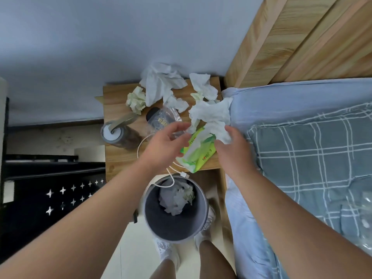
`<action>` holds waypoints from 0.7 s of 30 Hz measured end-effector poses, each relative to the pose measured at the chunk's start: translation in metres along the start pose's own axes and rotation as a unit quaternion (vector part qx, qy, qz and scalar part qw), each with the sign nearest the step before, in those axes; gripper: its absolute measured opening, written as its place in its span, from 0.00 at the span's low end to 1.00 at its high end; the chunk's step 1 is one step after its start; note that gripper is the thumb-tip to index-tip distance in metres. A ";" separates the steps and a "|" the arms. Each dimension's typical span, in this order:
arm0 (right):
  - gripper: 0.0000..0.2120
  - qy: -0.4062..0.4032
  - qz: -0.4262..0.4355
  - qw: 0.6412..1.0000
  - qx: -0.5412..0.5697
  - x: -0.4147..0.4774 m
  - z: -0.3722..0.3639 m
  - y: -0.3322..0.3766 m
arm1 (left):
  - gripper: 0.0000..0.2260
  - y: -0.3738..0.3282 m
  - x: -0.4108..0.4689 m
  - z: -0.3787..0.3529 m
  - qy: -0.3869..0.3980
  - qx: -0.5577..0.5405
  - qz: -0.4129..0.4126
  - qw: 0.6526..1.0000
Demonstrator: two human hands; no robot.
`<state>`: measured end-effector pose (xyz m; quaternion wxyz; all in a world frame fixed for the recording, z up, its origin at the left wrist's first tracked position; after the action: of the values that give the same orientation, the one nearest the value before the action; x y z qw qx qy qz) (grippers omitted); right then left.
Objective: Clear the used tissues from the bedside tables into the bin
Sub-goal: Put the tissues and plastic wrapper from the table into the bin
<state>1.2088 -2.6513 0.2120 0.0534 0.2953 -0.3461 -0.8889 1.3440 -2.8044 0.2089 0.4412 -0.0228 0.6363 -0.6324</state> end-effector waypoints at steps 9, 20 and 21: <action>0.25 0.021 -0.031 0.996 0.081 0.018 -0.015 -0.011 | 0.26 -0.014 0.076 -0.051 0.013 0.111 -0.043 0.993; 0.24 -0.024 -0.003 0.994 0.102 0.018 -0.014 -0.015 | 0.15 -0.011 0.089 -0.044 -0.078 0.137 -0.072 0.985; 0.22 -0.032 0.001 0.994 0.100 0.016 -0.013 -0.013 | 0.12 -0.014 0.086 -0.040 -0.083 0.118 -0.070 0.987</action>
<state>1.2042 -2.6542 0.1883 0.0138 0.2697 -0.4349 -0.8590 1.2608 -2.8266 0.1669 0.4472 -0.0676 0.5154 -0.7279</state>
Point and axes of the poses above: each hand's wrist, its own x-axis towards the middle knuckle, its own z-axis out of the back of the hand, y = z × x, the point moved 4 cm from there along x, towards the middle knuckle, and after that the axes turned 6 degrees about -y, right-handed, at the moved point
